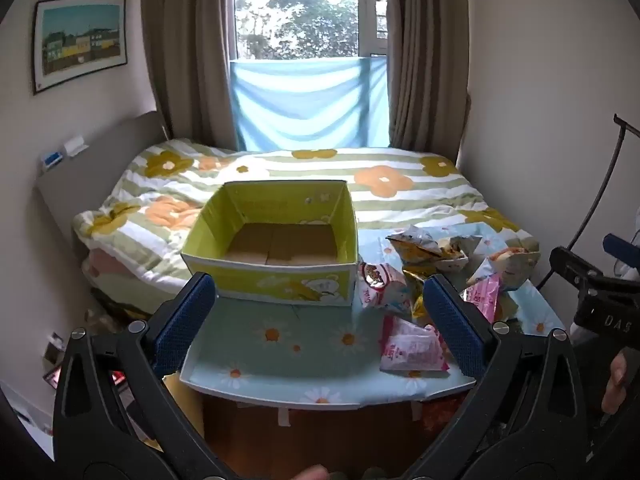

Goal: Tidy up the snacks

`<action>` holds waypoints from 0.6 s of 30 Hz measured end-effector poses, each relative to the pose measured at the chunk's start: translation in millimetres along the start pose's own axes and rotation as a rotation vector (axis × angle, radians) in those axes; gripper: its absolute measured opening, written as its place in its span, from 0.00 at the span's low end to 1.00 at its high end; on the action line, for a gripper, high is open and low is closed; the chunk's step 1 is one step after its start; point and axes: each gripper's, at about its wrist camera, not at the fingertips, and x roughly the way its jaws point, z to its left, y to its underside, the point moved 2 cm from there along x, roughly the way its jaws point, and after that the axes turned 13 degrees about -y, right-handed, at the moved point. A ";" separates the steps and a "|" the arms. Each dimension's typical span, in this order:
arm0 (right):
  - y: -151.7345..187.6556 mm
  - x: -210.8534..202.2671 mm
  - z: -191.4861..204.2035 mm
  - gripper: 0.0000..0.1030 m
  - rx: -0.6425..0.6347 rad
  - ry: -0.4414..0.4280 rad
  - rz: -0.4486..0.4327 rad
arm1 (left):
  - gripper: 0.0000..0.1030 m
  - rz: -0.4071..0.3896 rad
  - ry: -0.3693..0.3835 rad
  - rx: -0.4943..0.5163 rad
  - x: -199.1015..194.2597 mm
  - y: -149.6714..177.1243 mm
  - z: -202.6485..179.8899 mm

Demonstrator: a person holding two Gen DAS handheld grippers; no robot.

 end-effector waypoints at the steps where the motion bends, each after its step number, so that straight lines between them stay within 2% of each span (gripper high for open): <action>1: 0.0 0.0 0.0 1.00 0.000 0.000 0.000 | 1.00 0.002 0.010 -0.003 0.0 -0.1 1.2; 4: -0.8 1.1 -0.4 1.00 0.005 -0.006 -0.002 | 1.00 0.003 0.042 -0.019 0.5 -1.9 8.9; 7: -1.8 1.7 -1.1 1.00 0.003 -0.010 -0.003 | 1.00 -0.012 0.022 -0.010 4.7 -6.7 12.4; 10: -3.2 3.6 -2.5 1.00 0.003 -0.006 0.000 | 1.00 -0.014 -0.002 0.025 2.2 -11.9 -9.5; 13: -10.7 3.4 -11.2 1.00 0.010 0.002 -0.006 | 1.00 -0.012 -0.003 0.020 6.3 -9.4 -9.0; 18: -6.2 6.3 -1.7 1.00 0.006 0.012 -0.004 | 1.00 -0.010 -0.005 0.017 8.2 -8.8 -7.9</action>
